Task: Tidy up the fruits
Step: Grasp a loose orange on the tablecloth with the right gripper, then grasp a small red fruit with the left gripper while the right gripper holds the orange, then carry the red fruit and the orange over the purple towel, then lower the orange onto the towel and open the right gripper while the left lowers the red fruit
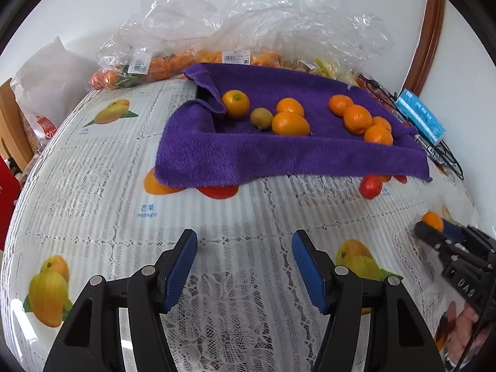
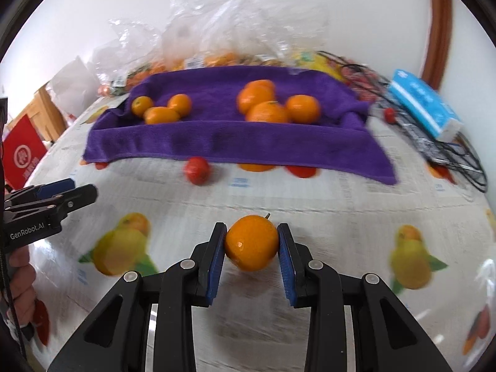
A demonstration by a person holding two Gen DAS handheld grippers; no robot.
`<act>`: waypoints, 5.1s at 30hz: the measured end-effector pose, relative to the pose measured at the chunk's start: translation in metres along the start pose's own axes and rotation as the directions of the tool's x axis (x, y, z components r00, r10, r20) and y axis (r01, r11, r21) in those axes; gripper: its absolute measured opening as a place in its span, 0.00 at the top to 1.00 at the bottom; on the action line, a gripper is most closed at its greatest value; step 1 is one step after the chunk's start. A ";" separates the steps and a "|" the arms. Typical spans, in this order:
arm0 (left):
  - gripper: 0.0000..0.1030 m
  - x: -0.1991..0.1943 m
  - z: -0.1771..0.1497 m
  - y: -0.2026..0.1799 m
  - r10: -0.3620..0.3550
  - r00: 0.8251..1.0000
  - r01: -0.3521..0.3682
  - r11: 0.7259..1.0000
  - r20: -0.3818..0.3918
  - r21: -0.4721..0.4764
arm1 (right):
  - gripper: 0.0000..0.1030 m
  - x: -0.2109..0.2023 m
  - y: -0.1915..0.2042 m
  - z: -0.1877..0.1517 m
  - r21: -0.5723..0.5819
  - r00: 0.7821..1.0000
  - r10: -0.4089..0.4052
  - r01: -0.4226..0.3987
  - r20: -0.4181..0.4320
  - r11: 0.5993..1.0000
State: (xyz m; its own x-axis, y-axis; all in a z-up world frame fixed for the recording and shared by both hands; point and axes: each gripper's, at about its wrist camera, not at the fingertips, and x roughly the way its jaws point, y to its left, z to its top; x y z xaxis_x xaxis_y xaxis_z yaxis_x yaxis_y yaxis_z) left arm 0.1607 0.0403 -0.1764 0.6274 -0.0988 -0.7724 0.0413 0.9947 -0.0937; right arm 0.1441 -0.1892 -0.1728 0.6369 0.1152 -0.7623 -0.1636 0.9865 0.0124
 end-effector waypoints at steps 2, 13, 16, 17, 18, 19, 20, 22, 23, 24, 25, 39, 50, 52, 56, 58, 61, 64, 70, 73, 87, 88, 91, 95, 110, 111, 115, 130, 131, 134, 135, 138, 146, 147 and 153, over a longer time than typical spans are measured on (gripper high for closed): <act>0.40 0.000 -0.001 -0.005 0.006 1.000 -0.006 1.000 0.002 0.010 | 0.68 -0.005 -0.013 -0.004 0.014 0.999 -0.050 0.050 0.014 0.999; 0.40 0.006 -0.002 -0.035 0.040 0.999 -0.040 0.995 0.001 0.087 | 0.68 0.001 -0.052 -0.010 0.120 1.000 0.018 -0.017 -0.008 0.993; 0.41 0.007 -0.002 -0.035 0.043 0.999 -0.043 0.995 0.000 0.089 | 0.68 0.001 -0.051 -0.011 0.124 1.000 0.025 -0.024 -0.009 0.992; 0.40 0.008 -0.001 -0.035 0.046 0.999 -0.046 0.995 -0.001 0.091 | 0.68 0.002 -0.051 -0.011 0.122 1.000 0.023 -0.021 -0.010 0.992; 0.40 0.008 -0.001 -0.036 0.050 0.999 -0.050 0.994 -0.001 0.094 | 0.68 0.002 -0.051 -0.011 0.120 1.000 0.020 -0.019 -0.012 0.993; 0.40 0.008 -0.002 -0.036 0.053 0.999 -0.053 0.994 -0.002 0.097 | 0.68 0.002 -0.051 -0.011 0.118 1.000 0.017 -0.015 -0.013 0.993; 0.40 0.009 -0.002 -0.036 0.053 0.999 -0.053 0.994 -0.002 0.097 | 0.68 0.002 -0.051 -0.011 0.116 1.000 0.014 -0.013 -0.014 0.993; 0.40 0.009 -0.001 -0.036 0.050 0.999 -0.049 0.994 -0.002 0.094 | 0.68 0.002 -0.051 -0.011 0.120 1.000 0.019 -0.018 -0.013 0.993; 0.40 0.009 -0.002 -0.036 0.049 0.999 -0.049 0.994 -0.002 0.094 | 0.68 0.002 -0.052 -0.011 0.124 1.000 0.023 -0.021 -0.012 0.992; 0.40 0.009 -0.001 -0.036 0.051 0.999 -0.050 0.994 -0.002 0.096 | 0.68 0.002 -0.052 -0.011 0.126 1.000 0.026 -0.025 -0.011 0.992; 0.40 0.009 -0.001 -0.037 0.054 0.999 -0.053 0.994 -0.002 0.099 | 0.68 0.002 -0.052 -0.011 0.128 1.000 0.028 -0.027 -0.010 0.991; 0.39 0.010 -0.002 -0.039 0.029 1.000 -0.029 0.992 -0.004 0.123 | 0.68 0.001 -0.052 -0.012 0.147 1.000 0.021 -0.020 -0.006 0.989; 0.51 0.017 0.005 -0.069 -0.040 0.999 0.040 0.981 -0.007 0.191 | 0.68 -0.001 -0.056 -0.013 0.174 1.000 0.006 -0.005 -0.003 0.985; 0.54 0.019 0.008 -0.077 -0.058 0.998 0.058 0.978 -0.009 0.198 | 0.68 -0.002 -0.057 -0.013 0.161 1.000 -0.005 0.006 -0.010 0.987; 0.56 0.026 0.015 -0.092 -0.102 0.995 0.103 0.973 -0.015 0.208 | 0.68 -0.006 -0.070 -0.018 0.167 1.000 -0.031 0.031 -0.004 0.985; 0.58 0.031 0.021 -0.101 -0.117 0.993 0.118 0.971 -0.017 0.209 | 0.68 -0.007 -0.076 -0.020 0.194 1.000 -0.002 0.002 -0.001 0.981; 0.59 0.039 0.026 -0.116 -0.111 0.994 0.113 0.966 -0.022 0.231 | 0.68 -0.008 -0.078 -0.021 0.200 1.000 0.002 -0.003 0.005 0.980; 0.65 0.043 0.030 -0.127 -0.094 0.995 0.096 0.962 -0.019 0.254 | 0.68 -0.007 -0.072 -0.020 0.182 1.000 0.000 -0.001 0.004 0.983; 0.77 0.044 0.032 -0.125 -0.108 0.994 0.110 0.967 -0.020 0.230 | 0.68 -0.005 -0.067 -0.019 0.157 1.000 0.015 -0.014 -0.001 0.988; 0.77 0.044 0.034 -0.119 -0.140 0.990 0.140 0.970 -0.016 0.197 | 0.68 -0.004 -0.069 -0.019 0.164 0.999 0.034 -0.033 -0.002 0.986; 0.78 0.026 0.027 -0.084 -0.115 0.993 0.115 0.984 -0.007 0.139 | 0.68 -0.003 -0.063 -0.016 0.163 1.000 0.008 -0.006 -0.014 0.987; 0.78 0.025 0.025 -0.080 -0.112 0.994 0.112 0.985 -0.007 0.135 | 0.68 -0.003 -0.061 -0.015 0.168 1.000 0.018 -0.015 -0.017 0.986; 0.78 0.016 0.018 -0.062 -0.102 0.995 0.102 0.989 -0.003 0.111 | 0.68 -0.005 -0.052 -0.011 0.165 0.999 0.041 -0.038 -0.013 0.986; 0.78 0.007 0.014 -0.037 -0.104 0.995 0.104 0.993 -0.001 0.053 | 0.68 -0.009 -0.035 -0.002 0.134 0.999 0.037 -0.037 0.003 0.990; 0.77 -0.033 0.069 -0.027 -0.085 0.988 0.078 0.995 0.131 0.059 | 0.68 -0.033 -0.012 0.072 0.086 0.989 0.046 -0.058 0.140 0.995; 0.77 -0.032 0.073 -0.028 -0.084 0.987 0.077 0.995 0.134 0.058 | 0.68 -0.032 -0.013 0.076 0.084 0.988 0.046 -0.058 0.146 0.995; 0.78 -0.024 0.092 -0.028 -0.088 0.985 0.084 0.996 0.147 0.036 | 0.68 -0.023 -0.014 0.094 0.082 0.986 0.050 -0.064 0.160 0.995; 0.77 0.025 0.139 -0.027 -0.061 0.982 0.066 0.998 0.179 -0.021 | 0.68 0.031 -0.023 0.153 0.082 0.974 0.105 -0.124 0.202 0.989; 0.77 0.027 0.138 -0.025 -0.063 0.982 0.069 0.997 0.179 -0.025 | 0.68 0.035 -0.024 0.151 0.084 0.973 0.114 -0.133 0.202 0.988; 0.77 0.036 0.131 -0.021 -0.062 0.985 0.068 0.997 0.160 -0.030 | 0.68 0.048 -0.029 0.144 0.087 0.978 0.111 -0.128 0.176 0.988; 0.77 0.038 0.129 -0.019 -0.059 0.986 0.065 0.997 0.158 -0.033 | 0.68 0.049 -0.030 0.143 0.084 0.979 0.104 -0.120 0.174 0.989; 0.77 0.040 0.129 -0.015 -0.060 0.987 0.068 0.996 0.148 -0.051 | 0.68 0.050 -0.037 0.142 0.105 0.979 0.089 -0.109 0.184 0.988; 0.77 0.043 0.129 -0.014 -0.056 0.988 0.066 0.996 0.146 -0.058 | 0.68 0.055 -0.049 0.140 0.144 0.980 0.087 -0.114 0.181 0.983; 0.77 0.044 0.129 -0.013 -0.056 0.988 0.064 0.996 0.144 -0.057 | 0.68 0.056 -0.049 0.140 0.144 0.980 0.086 -0.113 0.179 0.983; 0.77 0.048 0.129 -0.015 -0.055 0.989 0.063 0.996 0.134 -0.055 | 0.68 0.057 -0.047 0.139 0.133 0.981 0.080 -0.105 0.179 0.986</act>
State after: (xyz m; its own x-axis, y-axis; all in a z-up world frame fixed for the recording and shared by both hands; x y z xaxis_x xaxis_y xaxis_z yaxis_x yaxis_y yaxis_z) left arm 0.2904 0.0240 -0.1314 0.7228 -0.1490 -0.6748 0.0378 0.9835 -0.1767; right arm 0.2926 -0.2131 -0.1269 0.7464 0.2127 -0.6307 -0.1275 0.9757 0.1781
